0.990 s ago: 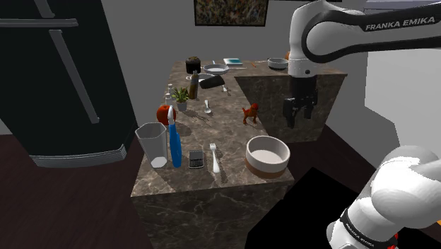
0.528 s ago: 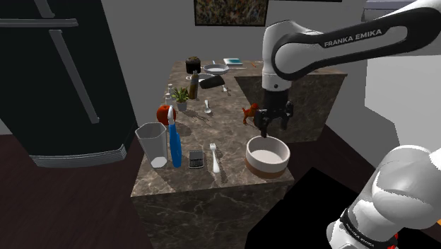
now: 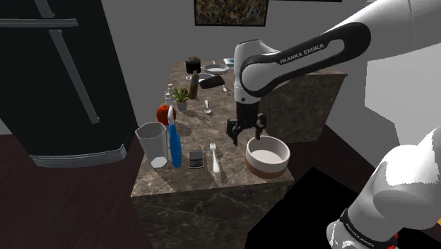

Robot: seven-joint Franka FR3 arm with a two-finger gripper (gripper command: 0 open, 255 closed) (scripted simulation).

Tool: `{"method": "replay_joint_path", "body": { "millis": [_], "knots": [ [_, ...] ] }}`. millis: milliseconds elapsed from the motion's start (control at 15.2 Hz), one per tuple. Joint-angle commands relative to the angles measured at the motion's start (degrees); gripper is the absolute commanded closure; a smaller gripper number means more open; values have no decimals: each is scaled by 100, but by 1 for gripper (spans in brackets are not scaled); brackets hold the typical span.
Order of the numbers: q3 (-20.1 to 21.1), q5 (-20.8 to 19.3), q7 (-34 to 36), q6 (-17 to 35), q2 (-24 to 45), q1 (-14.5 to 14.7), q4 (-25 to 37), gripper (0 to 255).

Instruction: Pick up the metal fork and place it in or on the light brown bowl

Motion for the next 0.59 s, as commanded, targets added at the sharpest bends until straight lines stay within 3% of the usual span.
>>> {"method": "replay_joint_path", "body": {
  "millis": [0,528],
  "knots": [
    [108,21,316,244,415,23,230,0],
    [314,-168,1483,939,2125,170,1445,0]
  ]
}}
